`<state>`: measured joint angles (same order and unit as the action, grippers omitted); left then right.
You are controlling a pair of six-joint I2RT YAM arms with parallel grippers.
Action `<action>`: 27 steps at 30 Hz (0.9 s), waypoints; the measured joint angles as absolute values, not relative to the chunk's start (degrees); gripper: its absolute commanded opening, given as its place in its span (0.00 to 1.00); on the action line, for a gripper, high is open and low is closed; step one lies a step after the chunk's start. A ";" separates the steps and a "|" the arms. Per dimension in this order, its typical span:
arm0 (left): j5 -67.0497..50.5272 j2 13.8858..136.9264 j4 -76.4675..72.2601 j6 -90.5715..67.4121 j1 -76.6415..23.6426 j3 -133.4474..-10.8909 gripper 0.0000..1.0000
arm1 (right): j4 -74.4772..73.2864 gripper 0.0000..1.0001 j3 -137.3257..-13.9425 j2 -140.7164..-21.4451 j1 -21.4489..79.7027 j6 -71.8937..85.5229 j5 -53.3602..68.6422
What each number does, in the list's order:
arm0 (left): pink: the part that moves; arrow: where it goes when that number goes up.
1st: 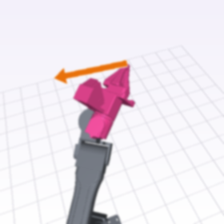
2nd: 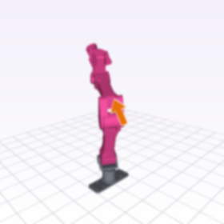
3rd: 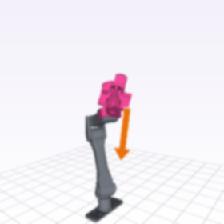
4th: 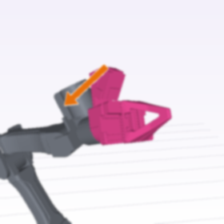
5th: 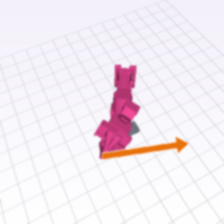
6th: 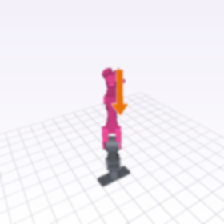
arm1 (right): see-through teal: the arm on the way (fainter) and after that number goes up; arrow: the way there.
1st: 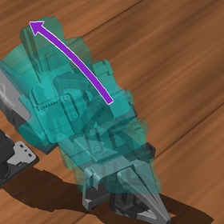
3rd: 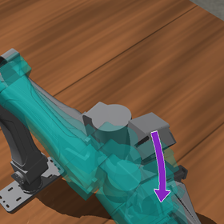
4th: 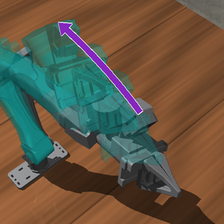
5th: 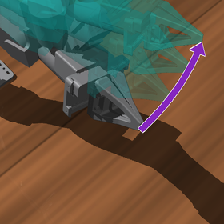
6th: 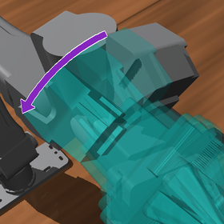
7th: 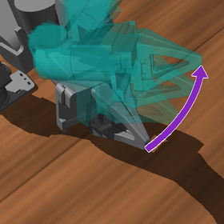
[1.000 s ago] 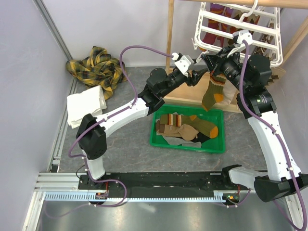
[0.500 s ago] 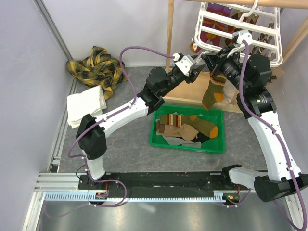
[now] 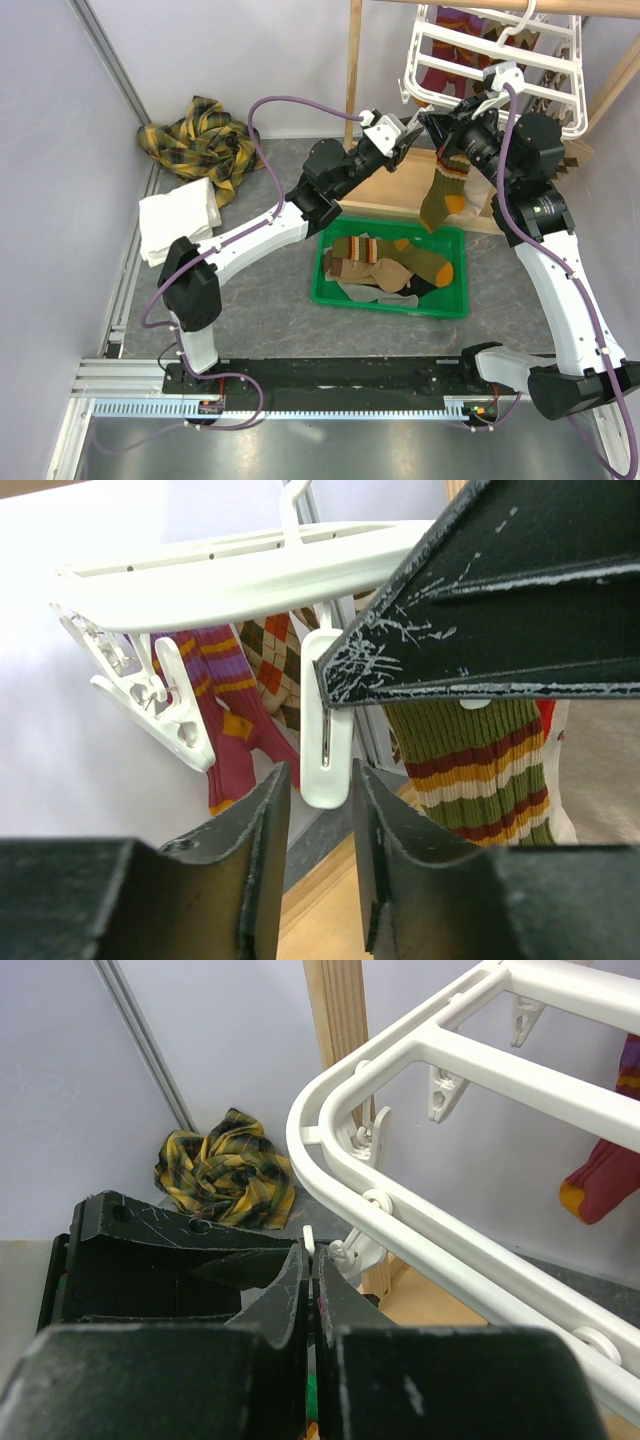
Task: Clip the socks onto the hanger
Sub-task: Open the clamp at the hanger.
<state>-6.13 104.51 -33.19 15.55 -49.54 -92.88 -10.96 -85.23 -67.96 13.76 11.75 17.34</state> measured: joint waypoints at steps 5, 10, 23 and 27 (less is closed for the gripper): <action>-6.13 104.49 -33.21 15.62 -49.58 -93.27 0.32 | -10.96 0.00 -85.21 -67.96 13.76 11.75 17.34; -6.15 104.51 -33.15 16.23 -49.82 -93.56 0.11 | -10.76 0.00 -85.19 -67.96 13.76 11.77 17.34; -5.69 104.20 -33.93 13.41 -49.98 -92.66 0.02 | -11.25 0.59 -83.07 -66.78 14.39 15.20 12.86; -6.04 104.16 -35.09 9.91 -50.02 -91.61 0.02 | -11.27 0.63 -82.63 -66.76 14.39 16.64 10.44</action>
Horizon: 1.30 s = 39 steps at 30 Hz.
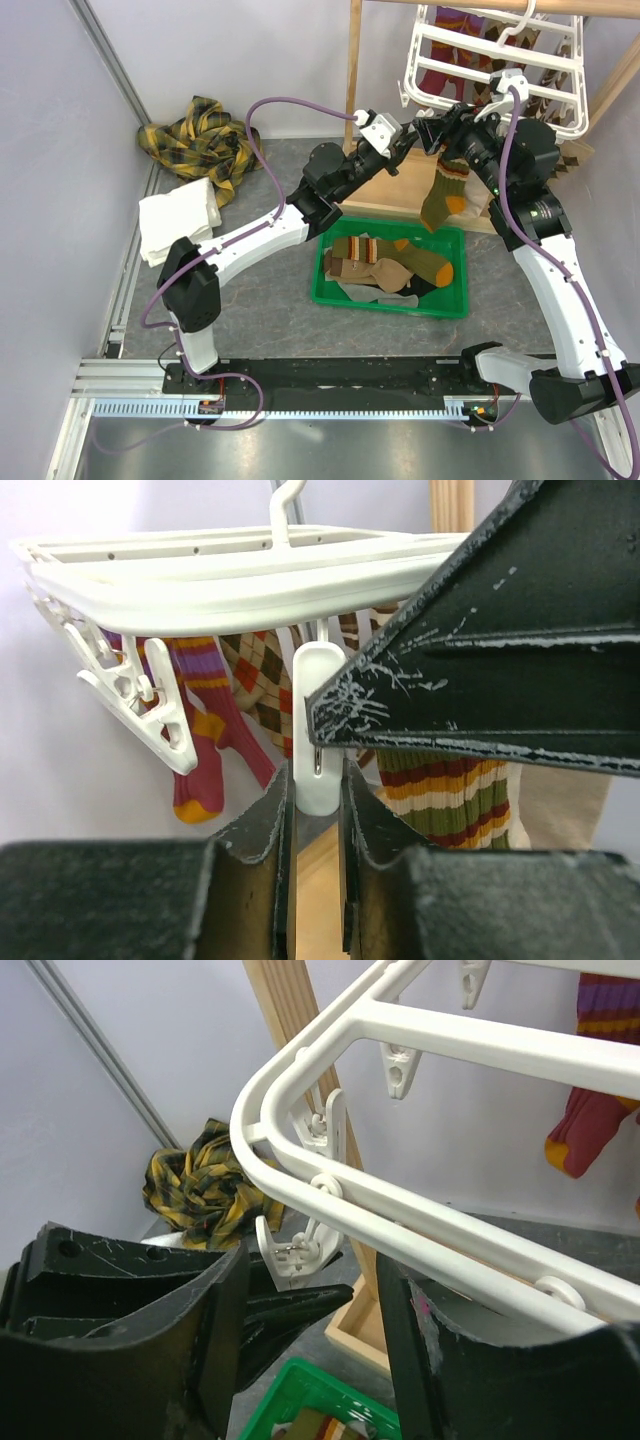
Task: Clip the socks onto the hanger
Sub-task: Open the clamp at the hanger.
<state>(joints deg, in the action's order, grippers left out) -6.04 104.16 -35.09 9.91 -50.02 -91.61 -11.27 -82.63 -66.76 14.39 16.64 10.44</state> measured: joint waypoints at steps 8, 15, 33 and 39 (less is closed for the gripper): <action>-6.09 104.07 -36.25 6.42 -50.02 -90.13 0.02 | -11.18 0.66 -82.63 -67.48 14.37 20.21 10.33; -6.04 104.07 -36.62 5.76 -50.30 -89.80 0.02 | -11.25 0.61 -82.63 -68.84 14.39 21.58 11.42; -5.45 103.74 -37.36 4.58 -50.98 -88.38 0.21 | -11.44 0.10 -82.63 -68.86 13.91 21.67 11.35; -4.75 103.13 -36.88 3.75 -51.16 -87.39 0.56 | -10.48 0.00 -82.63 -68.84 13.67 21.61 10.44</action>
